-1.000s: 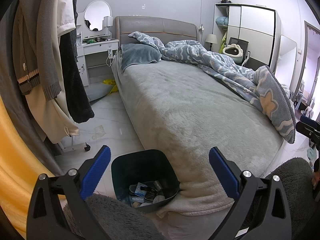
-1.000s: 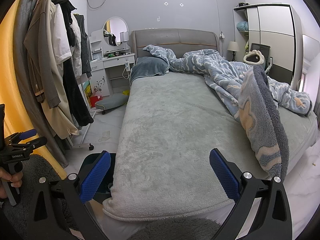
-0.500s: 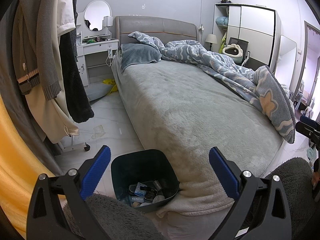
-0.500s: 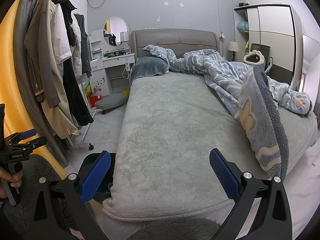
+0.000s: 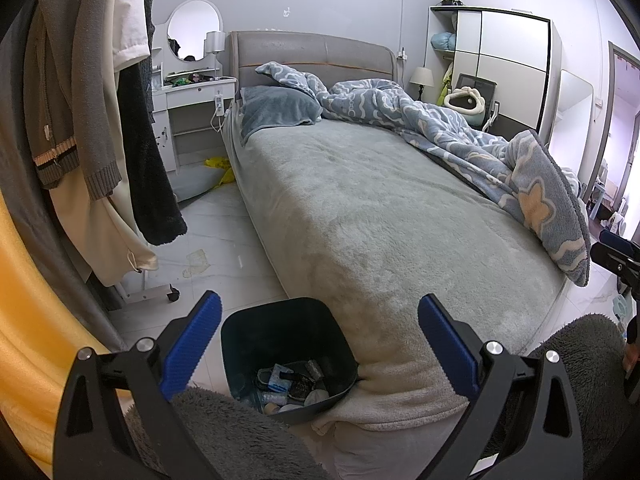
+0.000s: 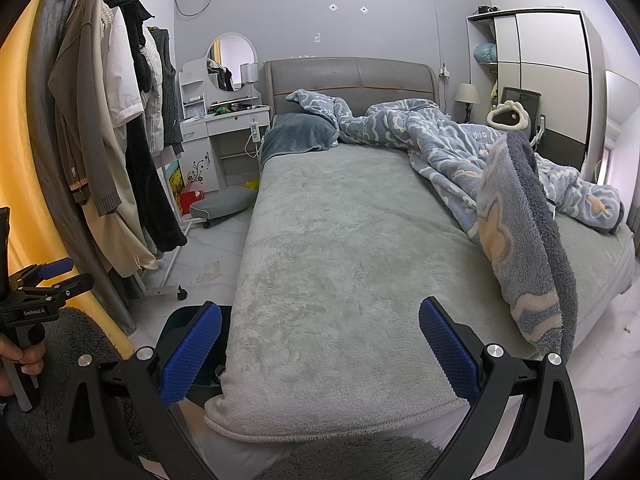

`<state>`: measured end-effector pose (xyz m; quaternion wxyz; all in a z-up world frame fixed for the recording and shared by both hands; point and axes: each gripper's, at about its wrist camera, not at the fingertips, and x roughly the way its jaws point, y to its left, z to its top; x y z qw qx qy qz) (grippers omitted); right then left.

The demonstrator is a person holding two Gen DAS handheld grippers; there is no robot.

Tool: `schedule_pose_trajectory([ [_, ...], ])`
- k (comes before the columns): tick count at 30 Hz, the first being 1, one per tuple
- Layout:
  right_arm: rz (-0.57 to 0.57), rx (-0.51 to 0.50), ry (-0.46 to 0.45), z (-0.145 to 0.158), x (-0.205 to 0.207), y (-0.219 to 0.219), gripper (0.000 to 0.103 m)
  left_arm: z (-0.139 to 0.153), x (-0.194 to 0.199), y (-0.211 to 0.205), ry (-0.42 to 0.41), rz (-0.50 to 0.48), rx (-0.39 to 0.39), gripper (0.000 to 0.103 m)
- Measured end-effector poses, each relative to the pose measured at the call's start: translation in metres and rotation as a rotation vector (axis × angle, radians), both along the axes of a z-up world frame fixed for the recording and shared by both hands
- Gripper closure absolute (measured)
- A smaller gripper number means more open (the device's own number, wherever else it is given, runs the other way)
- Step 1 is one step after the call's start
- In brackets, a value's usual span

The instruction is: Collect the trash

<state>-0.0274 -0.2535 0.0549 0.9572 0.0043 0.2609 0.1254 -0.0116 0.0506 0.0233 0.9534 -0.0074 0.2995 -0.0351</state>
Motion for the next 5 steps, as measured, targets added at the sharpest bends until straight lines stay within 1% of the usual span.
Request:
schedule_pose_trajectory([
  [5,0.000,0.000,0.000,0.0003,0.0003,-0.0001,0.003,0.0013,-0.0007,-0.0034,0.003,-0.001,-0.018,0.003],
])
